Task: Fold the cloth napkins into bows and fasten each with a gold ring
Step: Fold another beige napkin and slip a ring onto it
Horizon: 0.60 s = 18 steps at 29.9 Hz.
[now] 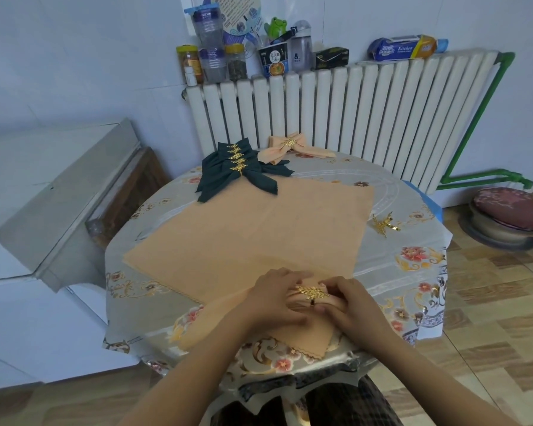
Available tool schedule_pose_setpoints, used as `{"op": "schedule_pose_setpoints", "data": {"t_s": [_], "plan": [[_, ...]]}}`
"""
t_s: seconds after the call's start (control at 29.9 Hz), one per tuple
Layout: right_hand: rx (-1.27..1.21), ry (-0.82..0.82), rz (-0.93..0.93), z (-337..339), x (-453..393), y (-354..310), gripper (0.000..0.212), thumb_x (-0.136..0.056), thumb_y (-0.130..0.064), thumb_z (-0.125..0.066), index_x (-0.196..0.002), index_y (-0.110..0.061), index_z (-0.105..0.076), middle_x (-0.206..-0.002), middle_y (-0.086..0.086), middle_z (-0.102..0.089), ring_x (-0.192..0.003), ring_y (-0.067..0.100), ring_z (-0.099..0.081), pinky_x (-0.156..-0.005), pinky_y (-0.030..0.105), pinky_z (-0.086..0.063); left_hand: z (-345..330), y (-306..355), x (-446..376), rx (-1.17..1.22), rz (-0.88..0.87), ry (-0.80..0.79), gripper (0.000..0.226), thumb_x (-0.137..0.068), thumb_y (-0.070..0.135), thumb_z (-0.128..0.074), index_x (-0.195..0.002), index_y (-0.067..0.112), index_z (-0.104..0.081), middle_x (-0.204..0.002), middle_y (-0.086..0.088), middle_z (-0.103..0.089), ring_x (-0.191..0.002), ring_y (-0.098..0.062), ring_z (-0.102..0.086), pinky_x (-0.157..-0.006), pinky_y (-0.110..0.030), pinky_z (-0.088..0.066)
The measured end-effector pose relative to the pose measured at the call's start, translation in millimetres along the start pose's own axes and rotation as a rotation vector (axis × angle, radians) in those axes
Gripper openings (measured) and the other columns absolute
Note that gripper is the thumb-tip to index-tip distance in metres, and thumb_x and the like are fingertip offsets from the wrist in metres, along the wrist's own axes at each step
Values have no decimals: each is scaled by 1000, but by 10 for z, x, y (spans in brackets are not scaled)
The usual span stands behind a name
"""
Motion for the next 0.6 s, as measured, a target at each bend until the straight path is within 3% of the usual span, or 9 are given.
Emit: {"op": "schedule_pose_setpoints", "data": {"t_s": [0.13, 0.3, 0.5, 0.6], "plan": [[-10, 13, 2, 26, -29, 4, 31, -78, -28, -74, -101, -34, -54, -92, -4, -53, -86, 10, -49, -69, 8, -34, -29, 176, -112, -68, -67, 5, 57, -76, 42, -73, -128, 27, -53, -125, 6, -56, -115, -12, -46, -95, -28, -37], [18, 2, 16, -3, -37, 25, 33, -76, -32, -74, -97, -36, -50, -87, -5, -52, -84, 11, -48, -67, 13, -33, 58, 72, 16, 14, -89, 108, 37, -74, 45, -72, -104, 26, -63, -99, 11, -63, -90, -4, -52, -78, -25, -43], [19, 16, 8, 0, -47, 32, 33, -75, -31, -75, -96, -35, -49, -85, -7, -50, -83, 13, -48, -66, 15, -32, 165, 27, 134, -58, -86, 150, 40, -77, 33, -72, -115, 26, -61, -108, 9, -62, -99, -6, -51, -85, -22, -40], [11, 10, -6, -12, -35, 3, 39, -75, -32, -75, -106, -33, -53, -86, -10, -51, -86, 13, -48, -70, 20, -36, 163, -22, 193, -126, -47, 182, 52, -78, 41, -69, -127, 30, -53, -116, 9, -55, -108, -8, -46, -93, -26, -35]]}}
Point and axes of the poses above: each hand's wrist, its own x-axis away from the middle knuckle, its own z-axis out of the back of the hand, y = z × x, the point moved 7 cm from there along -x, towards the middle knuckle
